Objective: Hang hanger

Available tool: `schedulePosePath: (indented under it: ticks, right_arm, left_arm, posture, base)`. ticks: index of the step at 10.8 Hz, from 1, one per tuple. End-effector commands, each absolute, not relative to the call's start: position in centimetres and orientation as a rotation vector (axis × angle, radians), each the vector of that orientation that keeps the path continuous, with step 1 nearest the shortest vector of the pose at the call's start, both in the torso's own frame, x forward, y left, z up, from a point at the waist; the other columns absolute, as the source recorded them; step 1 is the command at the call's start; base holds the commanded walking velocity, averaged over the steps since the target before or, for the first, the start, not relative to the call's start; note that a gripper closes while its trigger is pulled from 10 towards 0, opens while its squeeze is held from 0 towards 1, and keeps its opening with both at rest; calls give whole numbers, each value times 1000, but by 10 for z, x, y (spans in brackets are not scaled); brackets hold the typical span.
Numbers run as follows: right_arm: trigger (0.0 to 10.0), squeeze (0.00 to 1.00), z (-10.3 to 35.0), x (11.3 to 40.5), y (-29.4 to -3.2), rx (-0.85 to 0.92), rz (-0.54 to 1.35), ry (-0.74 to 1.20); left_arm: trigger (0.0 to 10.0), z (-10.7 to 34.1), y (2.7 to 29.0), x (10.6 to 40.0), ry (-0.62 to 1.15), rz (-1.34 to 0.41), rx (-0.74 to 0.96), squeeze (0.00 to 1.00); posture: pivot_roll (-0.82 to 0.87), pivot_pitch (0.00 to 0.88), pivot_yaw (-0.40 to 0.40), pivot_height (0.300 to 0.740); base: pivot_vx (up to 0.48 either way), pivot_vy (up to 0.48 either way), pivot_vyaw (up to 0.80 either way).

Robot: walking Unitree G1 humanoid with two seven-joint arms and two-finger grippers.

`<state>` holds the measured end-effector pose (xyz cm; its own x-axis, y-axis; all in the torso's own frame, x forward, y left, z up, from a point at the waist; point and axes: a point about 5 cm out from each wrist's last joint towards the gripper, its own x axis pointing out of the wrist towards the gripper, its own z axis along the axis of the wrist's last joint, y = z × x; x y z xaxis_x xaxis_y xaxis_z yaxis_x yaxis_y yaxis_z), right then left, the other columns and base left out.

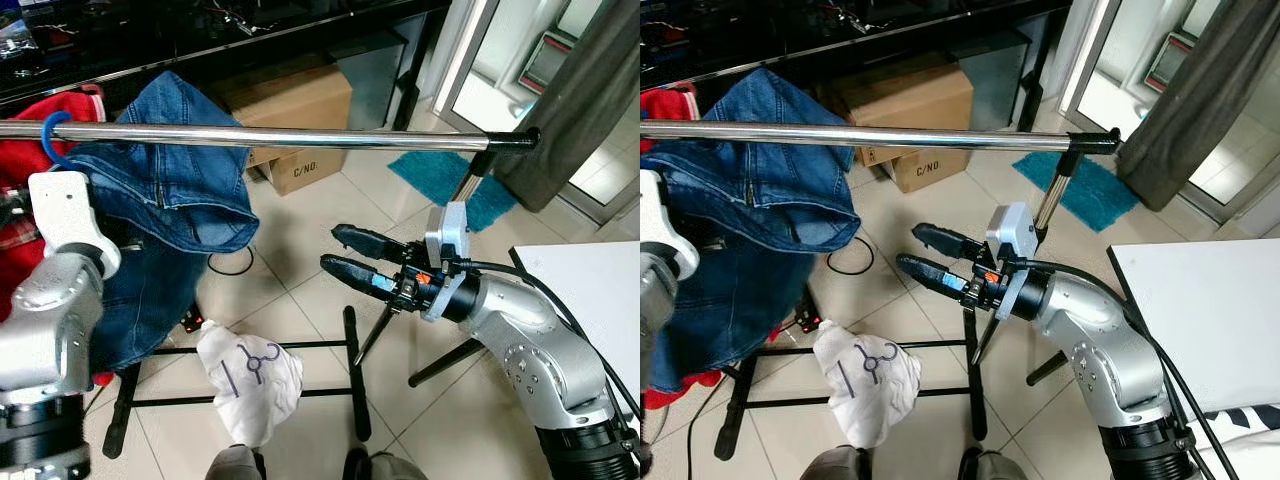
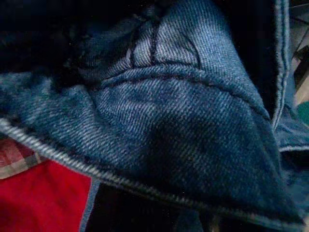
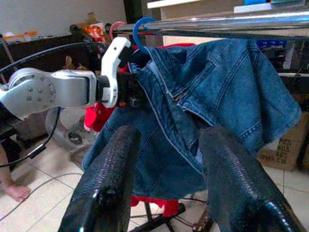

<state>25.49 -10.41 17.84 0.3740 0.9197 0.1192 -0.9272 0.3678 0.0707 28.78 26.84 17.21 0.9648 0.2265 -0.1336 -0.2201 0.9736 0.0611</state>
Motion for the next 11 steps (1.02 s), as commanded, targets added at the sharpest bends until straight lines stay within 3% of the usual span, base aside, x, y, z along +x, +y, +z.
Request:
schedulePosePath:
  ticks: [1,2,4,5,6,9,10,11]
  right_arm:
    - [10000,0,179,256,-106,122,1180,-66]
    - [10000,0,178,257,-106,123,1177,-67]
    - [10000,0,178,257,-106,122,1179,-67]
    - [10000,0,178,258,-105,122,1181,-68]
    - [10000,0,178,258,-105,122,1183,-71]
    - [10000,0,177,261,-105,119,1178,-74]
    - [10000,0,176,261,-105,119,1177,-75]
    - [10000,0,176,261,-105,120,1177,-75]
  left_arm:
    - [10000,159,262,282,182,233,44,0]
    - [10000,157,254,276,163,213,25,1000]
    - [10000,155,251,275,168,227,74,1000]
    - [10000,155,252,274,163,265,92,110]
    - [10000,155,252,273,158,288,90,0]
    - [10000,152,241,268,133,277,144,0]
    - [10000,150,236,267,123,250,187,102]
    - [10000,149,234,267,125,250,179,1000]
  posture:
    - [120,101,-58,740]
    - [122,99,-56,740]
    - [128,95,-57,740]
    - [130,91,-57,740]
    - [130,87,-57,740]
    - [134,72,-51,740]
    - [135,69,-50,740]
    - [135,67,-49,740]
  base:
    - [0,0,0]
    - [0,0,0]
    - [0,0,0]
    - [0,0,0]
    - [0,0,0]
    - [0,0,0]
    - [0,0,0]
    - [0,0,0]
